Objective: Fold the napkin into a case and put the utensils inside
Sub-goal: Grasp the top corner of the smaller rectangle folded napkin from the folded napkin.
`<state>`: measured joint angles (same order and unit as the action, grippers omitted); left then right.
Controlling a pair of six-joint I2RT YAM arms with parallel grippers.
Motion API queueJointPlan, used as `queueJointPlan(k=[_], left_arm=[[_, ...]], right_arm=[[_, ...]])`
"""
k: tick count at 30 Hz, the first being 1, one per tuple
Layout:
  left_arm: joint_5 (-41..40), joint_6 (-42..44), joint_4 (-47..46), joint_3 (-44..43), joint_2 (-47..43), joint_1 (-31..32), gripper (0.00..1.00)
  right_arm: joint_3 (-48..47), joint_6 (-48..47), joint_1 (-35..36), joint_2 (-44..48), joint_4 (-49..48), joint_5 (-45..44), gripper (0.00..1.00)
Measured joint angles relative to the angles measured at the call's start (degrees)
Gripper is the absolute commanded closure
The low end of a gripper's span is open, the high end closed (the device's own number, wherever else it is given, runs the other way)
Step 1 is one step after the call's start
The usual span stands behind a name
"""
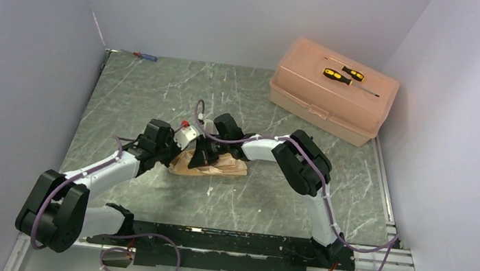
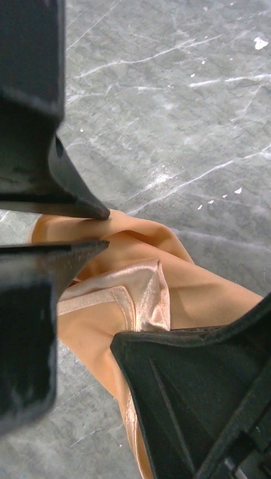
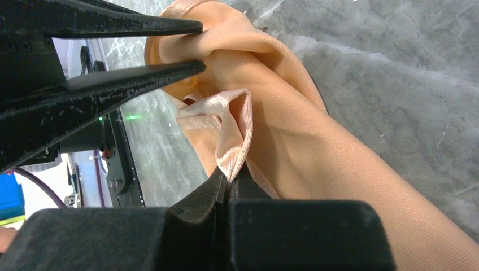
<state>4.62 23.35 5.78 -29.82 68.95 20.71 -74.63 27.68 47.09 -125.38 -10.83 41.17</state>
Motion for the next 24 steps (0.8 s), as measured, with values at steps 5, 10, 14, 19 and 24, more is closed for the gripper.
queueJointPlan(k=[5,10,14,19,24], left_arm=[[-0.1,0.4,-0.9,0.5,0.2,0.0,0.97],[0.0,0.3,-2.0,0.5,0.3,0.0,0.97],[0.3,-0.1,-1.8,0.4,0.3,0.0,0.93],[0.5,-0.1,-1.7,0.3,0.4,0.0,0.97],[0.4,-0.5,-1.8,0.1,0.6,0.0,0.97]], right_arm=[[-1.0,1.7,-0.5,-0.7,1.1,0.9,1.0],[-2.5,3.1,-0.8,-1.7,2.3,2.2,1.0],[-3.1,3.5,-0.9,-1.9,3.1,2.5,1.0],[-3.8,3.9,-0.9,-2.3,4.2,2.9,1.0],[-6.8,3.8,-0.9,-3.7,7.3,3.8,1.0]])
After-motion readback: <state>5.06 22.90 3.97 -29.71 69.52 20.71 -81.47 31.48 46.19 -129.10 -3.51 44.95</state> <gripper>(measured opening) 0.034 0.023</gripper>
